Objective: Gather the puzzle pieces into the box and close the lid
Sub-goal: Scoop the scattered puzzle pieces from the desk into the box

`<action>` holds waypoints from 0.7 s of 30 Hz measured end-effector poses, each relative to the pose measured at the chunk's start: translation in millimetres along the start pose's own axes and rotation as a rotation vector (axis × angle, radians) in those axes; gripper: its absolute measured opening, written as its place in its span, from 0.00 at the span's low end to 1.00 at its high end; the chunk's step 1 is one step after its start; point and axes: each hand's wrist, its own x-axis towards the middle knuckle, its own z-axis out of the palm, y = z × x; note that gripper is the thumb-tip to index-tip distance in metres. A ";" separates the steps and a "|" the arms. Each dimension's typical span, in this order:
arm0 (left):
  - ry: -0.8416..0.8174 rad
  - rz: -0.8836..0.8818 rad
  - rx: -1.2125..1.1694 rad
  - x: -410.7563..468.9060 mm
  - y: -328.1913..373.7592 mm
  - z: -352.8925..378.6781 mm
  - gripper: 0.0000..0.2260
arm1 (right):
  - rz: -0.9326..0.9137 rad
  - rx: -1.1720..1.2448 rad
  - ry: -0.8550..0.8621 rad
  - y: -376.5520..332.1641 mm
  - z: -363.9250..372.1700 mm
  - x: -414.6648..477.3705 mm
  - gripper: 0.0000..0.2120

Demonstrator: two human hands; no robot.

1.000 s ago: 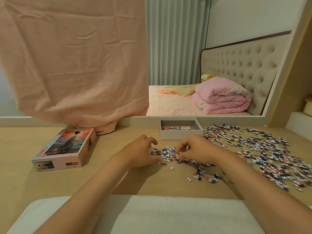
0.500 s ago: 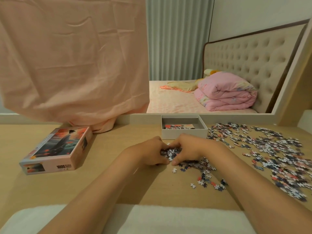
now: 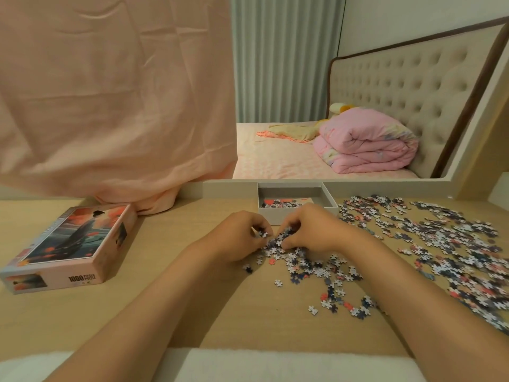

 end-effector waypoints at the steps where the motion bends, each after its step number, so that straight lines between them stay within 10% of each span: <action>1: 0.005 0.002 -0.014 0.8 -0.4 -2.0 0.05 | 0.000 0.023 0.007 1.7 -2.7 -0.3 0.10; 16: 0.316 0.092 -0.144 84.9 15.5 -9.0 0.08 | -0.004 0.247 0.549 15.7 -34.8 47.0 0.09; 21: 0.280 0.126 -0.115 90.9 0.6 -0.6 0.10 | -0.020 0.120 0.285 26.7 -22.5 56.8 0.15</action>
